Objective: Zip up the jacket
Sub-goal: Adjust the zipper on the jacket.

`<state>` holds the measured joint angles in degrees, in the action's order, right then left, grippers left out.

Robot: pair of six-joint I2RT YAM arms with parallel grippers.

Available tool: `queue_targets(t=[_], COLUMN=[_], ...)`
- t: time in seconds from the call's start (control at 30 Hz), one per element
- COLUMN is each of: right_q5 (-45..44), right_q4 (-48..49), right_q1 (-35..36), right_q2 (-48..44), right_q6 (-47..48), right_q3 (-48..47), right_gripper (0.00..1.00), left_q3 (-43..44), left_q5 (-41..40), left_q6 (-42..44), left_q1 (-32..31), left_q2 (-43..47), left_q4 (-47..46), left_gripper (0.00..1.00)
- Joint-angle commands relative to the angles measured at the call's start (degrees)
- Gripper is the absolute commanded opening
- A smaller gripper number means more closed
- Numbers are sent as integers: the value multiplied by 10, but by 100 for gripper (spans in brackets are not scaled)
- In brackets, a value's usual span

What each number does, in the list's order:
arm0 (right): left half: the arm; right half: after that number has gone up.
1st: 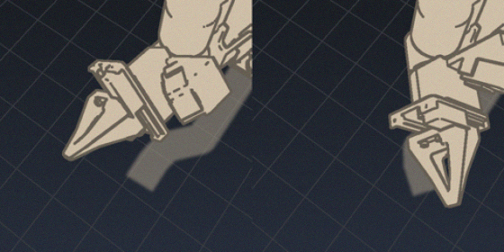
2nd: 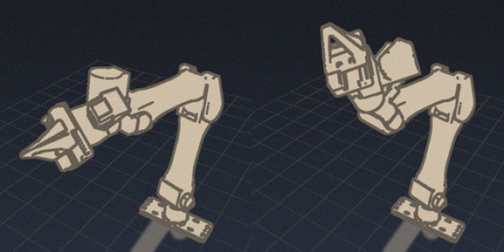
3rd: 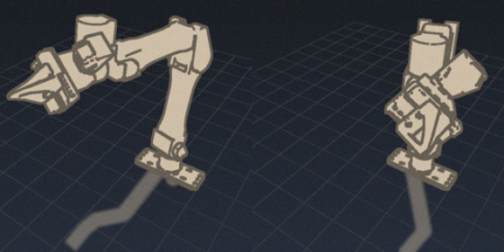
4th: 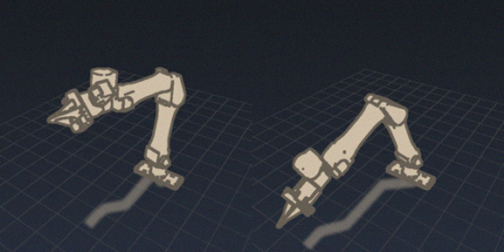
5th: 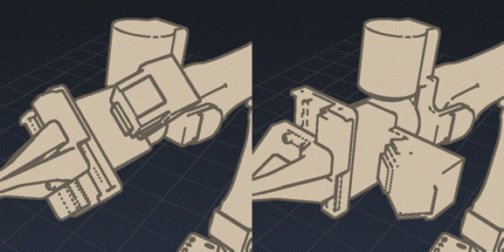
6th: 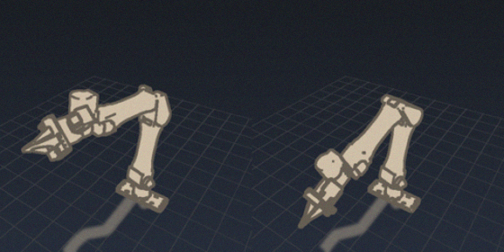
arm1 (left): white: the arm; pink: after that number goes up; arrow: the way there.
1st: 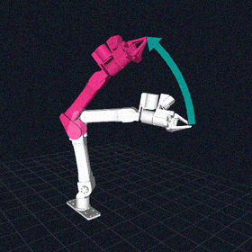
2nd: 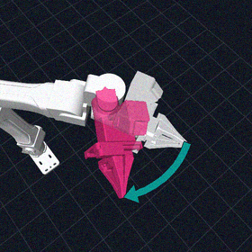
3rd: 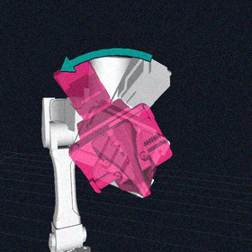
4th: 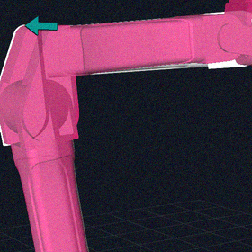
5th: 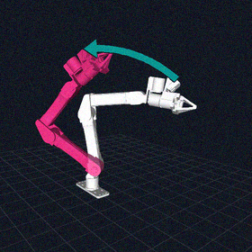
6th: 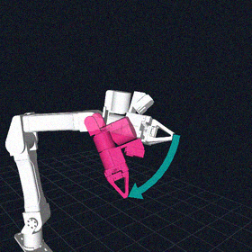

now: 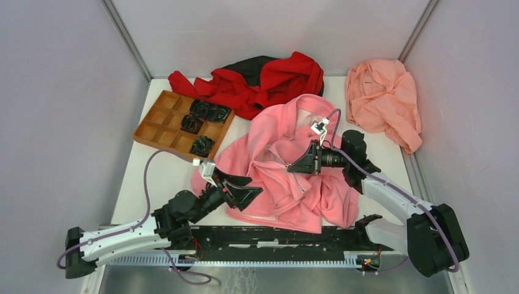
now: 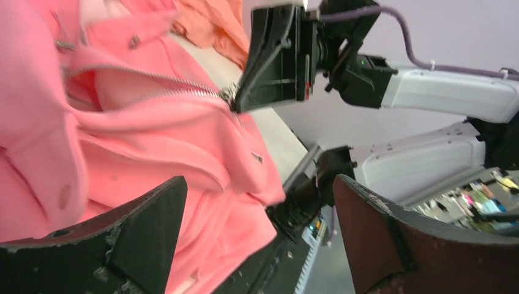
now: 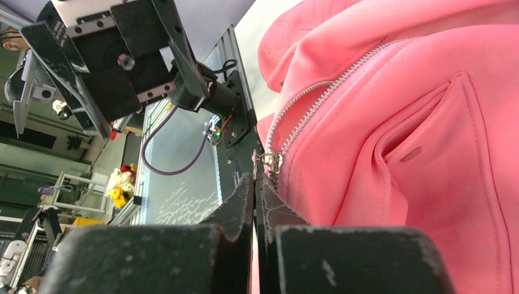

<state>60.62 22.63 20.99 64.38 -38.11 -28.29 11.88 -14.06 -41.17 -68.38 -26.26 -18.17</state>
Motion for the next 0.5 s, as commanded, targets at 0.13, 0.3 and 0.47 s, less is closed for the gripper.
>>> queue_targets(t=[0.13,0.3,0.47], right_q5=[11,10,8], right_q4=[30,20,14], right_q1=[-2,-2,-3], right_q2=[-17,-17,-17], right_q6=[33,46,54], right_q3=[10,10,10], right_gripper=[1,1,1], left_q3=[81,130,139], left_q5=[-73,-51,-22], left_q6=[149,239,350], left_q1=[0,1,2], left_q2=[-3,-75,-117], left_q4=[128,141,105], left_gripper=[100,100,100])
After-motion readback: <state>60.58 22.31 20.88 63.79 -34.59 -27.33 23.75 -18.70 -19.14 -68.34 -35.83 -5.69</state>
